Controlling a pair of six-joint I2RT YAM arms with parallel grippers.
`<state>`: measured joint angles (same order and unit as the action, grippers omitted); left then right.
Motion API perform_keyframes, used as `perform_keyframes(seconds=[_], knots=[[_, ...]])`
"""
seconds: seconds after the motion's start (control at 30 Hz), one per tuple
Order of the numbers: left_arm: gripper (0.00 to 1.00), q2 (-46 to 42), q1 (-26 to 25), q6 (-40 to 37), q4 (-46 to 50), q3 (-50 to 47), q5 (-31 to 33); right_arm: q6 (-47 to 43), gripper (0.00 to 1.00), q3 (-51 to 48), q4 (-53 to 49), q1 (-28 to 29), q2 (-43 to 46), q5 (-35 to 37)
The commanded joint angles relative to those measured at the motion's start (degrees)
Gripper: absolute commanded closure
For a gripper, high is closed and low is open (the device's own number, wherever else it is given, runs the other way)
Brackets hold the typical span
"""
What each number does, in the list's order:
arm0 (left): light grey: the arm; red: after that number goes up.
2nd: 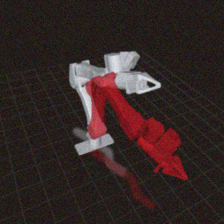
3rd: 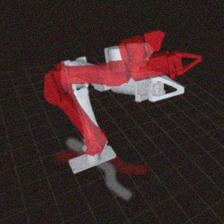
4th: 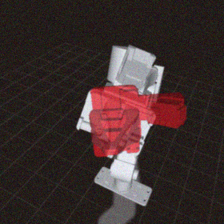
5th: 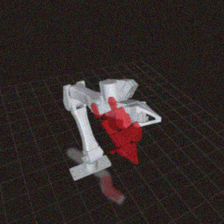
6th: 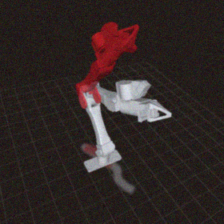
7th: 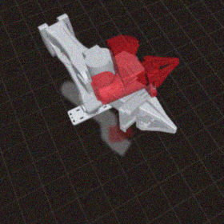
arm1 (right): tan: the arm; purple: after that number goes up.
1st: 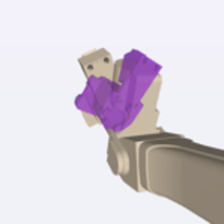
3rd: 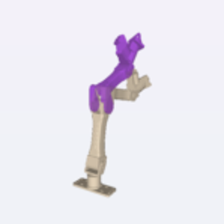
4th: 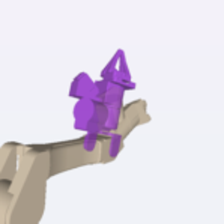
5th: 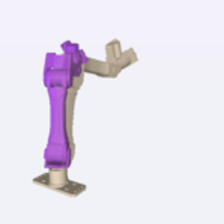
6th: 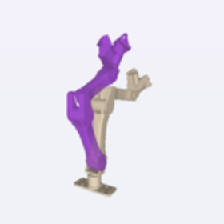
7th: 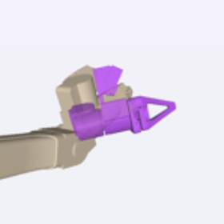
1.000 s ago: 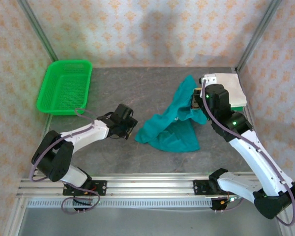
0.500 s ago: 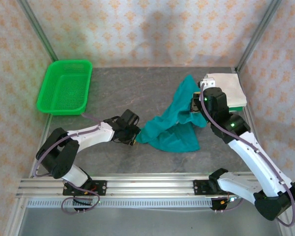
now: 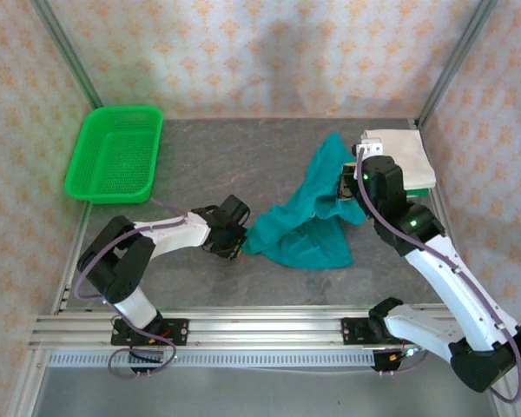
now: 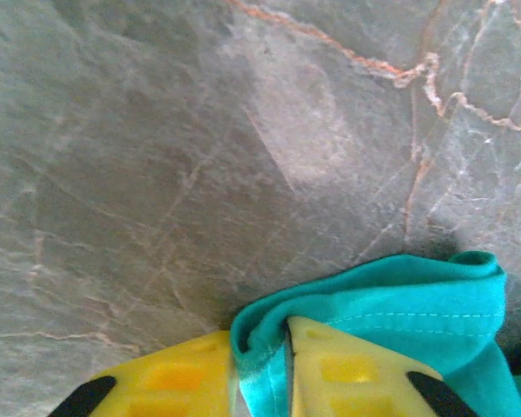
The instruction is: Fold and stack the t-shirts
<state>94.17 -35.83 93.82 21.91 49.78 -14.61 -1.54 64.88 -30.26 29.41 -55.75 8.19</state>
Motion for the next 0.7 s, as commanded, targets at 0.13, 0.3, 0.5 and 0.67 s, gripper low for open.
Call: perform_keyframes(seconds=[0.13,0.3,0.5,0.67], knots=[[1.00,0.9,1.7,-2.0,0.5,3.0,4.2,1.1,1.00,-0.3,-1.4,-0.4,2.2,0.9],[1.00,-2.2,1.8,-5.1,5.4,5.3,8.0,1.4,1.00,-0.1,-1.8,-0.4,3.3,0.7],[1.00,-10.2,4.9,-10.7,12.9,8.9,15.6,-0.6,1.00,0.2,1.8,-0.4,7.3,0.7],[1.00,-19.5,9.8,-18.3,22.6,16.3,23.2,-4.5,1.00,2.1,5.9,-0.4,11.6,-4.1]])
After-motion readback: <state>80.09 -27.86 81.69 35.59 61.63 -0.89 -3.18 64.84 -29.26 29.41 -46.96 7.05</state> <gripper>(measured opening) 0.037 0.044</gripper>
